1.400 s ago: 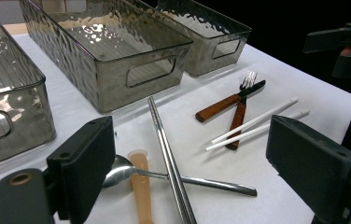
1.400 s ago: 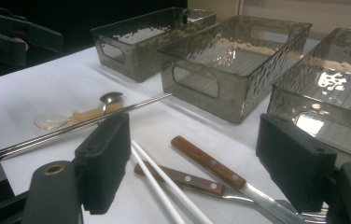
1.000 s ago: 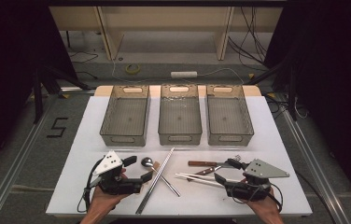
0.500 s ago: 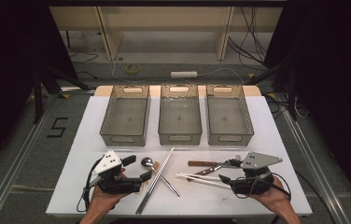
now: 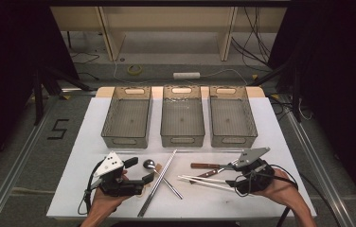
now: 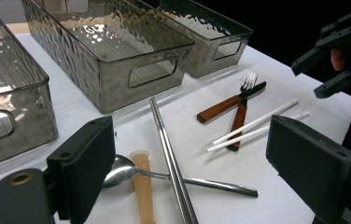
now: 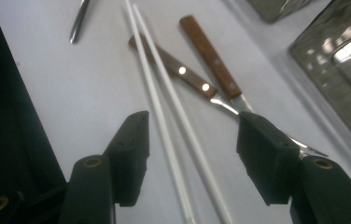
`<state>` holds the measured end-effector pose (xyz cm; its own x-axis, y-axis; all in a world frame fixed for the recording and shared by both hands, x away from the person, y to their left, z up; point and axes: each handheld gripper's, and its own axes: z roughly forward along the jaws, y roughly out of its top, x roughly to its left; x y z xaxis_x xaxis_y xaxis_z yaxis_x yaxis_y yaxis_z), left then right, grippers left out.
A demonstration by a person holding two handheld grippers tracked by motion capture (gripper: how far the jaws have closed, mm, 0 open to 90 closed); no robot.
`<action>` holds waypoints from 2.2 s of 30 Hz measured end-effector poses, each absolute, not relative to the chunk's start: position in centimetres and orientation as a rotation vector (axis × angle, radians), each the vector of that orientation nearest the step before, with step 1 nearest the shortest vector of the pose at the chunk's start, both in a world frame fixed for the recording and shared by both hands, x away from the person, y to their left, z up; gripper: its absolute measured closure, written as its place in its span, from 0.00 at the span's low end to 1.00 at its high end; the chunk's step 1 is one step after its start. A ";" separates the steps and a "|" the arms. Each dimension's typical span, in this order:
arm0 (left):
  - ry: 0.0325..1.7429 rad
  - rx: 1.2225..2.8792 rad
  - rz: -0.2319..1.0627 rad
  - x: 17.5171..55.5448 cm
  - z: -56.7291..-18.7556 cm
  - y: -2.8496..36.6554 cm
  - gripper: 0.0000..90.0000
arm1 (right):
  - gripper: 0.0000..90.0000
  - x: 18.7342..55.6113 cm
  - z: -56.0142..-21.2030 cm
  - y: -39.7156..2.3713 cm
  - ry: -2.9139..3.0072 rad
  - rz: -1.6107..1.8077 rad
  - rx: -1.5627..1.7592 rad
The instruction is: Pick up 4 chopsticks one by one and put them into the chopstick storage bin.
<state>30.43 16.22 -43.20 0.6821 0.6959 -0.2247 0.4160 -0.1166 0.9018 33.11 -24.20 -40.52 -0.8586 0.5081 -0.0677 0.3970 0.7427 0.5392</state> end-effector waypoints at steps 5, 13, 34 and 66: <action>0.892 1.747 0.306 30.4 -43.2 16.3 0.17 | 0.57 33.2 -41.9 -23.5 2.815 0.677 0.701; 0.892 1.745 0.306 30.4 -43.1 16.4 0.17 | 0.70 33.4 -43.9 -22.7 2.902 0.565 0.678; 0.889 1.746 0.305 30.4 -43.1 16.4 0.17 | 0.89 33.8 -45.7 -21.8 2.967 0.385 0.525; 0.858 1.772 0.279 30.4 -43.1 16.0 0.17 | 0.94 33.0 -43.1 -22.2 2.948 0.501 0.341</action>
